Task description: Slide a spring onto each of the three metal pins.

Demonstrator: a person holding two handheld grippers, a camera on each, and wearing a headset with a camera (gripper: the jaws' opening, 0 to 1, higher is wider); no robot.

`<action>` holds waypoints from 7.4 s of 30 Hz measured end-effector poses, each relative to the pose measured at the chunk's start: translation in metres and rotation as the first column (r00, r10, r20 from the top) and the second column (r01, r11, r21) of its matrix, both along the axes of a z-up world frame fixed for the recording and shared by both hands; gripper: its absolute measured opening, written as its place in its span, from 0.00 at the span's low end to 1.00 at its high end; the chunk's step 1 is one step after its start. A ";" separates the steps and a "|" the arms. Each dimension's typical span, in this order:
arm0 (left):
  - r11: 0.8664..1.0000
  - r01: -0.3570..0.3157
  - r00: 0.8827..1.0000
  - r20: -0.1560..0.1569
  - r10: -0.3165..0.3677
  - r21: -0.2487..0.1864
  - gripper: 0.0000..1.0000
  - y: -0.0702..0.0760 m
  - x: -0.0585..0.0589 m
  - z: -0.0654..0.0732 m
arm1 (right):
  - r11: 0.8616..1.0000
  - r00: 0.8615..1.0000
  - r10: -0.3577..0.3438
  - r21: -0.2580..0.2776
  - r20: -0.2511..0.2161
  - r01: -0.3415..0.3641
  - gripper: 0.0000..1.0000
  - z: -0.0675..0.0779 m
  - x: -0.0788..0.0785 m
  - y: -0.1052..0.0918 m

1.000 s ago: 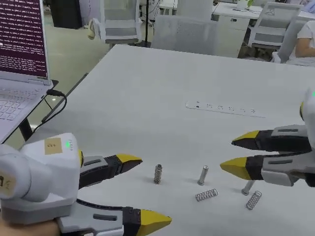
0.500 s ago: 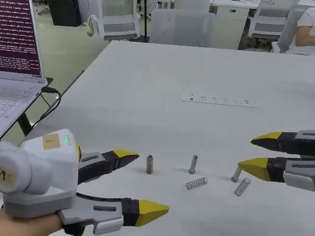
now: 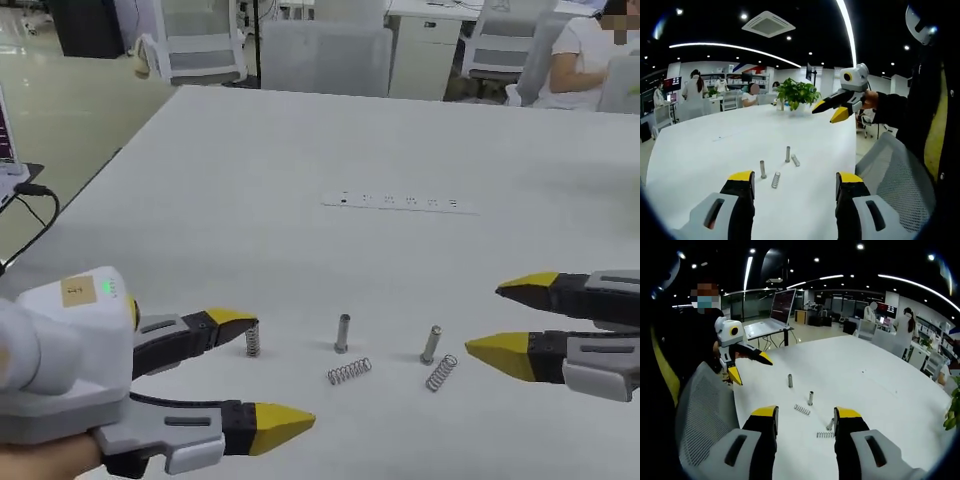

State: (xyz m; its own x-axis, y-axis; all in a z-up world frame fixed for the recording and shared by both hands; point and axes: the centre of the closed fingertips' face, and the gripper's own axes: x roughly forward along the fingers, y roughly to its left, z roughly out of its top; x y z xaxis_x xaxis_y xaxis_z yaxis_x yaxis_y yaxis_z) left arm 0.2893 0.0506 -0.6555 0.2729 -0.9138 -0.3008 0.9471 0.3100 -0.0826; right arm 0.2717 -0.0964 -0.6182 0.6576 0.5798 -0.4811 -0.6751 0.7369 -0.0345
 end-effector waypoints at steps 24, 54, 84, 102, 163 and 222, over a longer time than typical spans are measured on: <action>0.992 0.056 0.997 -0.058 -0.050 0.112 0.46 -0.038 0.028 -0.067 | 0.999 0.999 -0.045 0.028 -0.003 0.045 0.46 -0.014 0.007 -0.017; 0.977 -0.004 0.998 -0.055 0.016 0.213 0.16 -0.065 0.052 -0.122 | 0.997 0.997 -0.064 0.028 -0.044 0.066 0.46 -0.029 0.008 -0.024; 0.971 -0.013 1.000 -0.016 0.018 0.240 0.03 -0.069 0.056 -0.131 | 0.999 0.996 -0.050 0.015 -0.072 0.051 0.45 -0.037 0.006 -0.017; 0.973 0.028 1.000 -0.017 -0.025 0.231 0.03 -0.062 0.047 -0.118 | 1.000 0.997 -0.029 0.011 -0.072 0.030 0.44 -0.036 0.005 -0.014; 0.930 0.368 0.912 0.185 -0.365 0.020 0.03 -0.054 -0.057 0.021 | 0.896 0.905 0.414 0.215 -0.095 -0.388 0.19 -0.013 -0.043 0.097; 0.947 0.318 0.923 0.240 -0.301 -0.036 0.03 -0.064 -0.048 0.028 | 0.802 0.796 0.491 -0.174 -0.355 -0.572 0.08 -0.006 -0.038 0.103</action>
State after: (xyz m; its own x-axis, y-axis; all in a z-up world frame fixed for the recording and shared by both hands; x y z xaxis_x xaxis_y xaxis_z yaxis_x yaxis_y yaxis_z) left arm 0.2414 -0.0135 -0.6280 0.0261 -0.9808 -0.1932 0.9908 -0.0003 0.1355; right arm 0.2340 0.0071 -0.6238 0.0961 0.6235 -0.7759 -0.9655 0.2479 0.0796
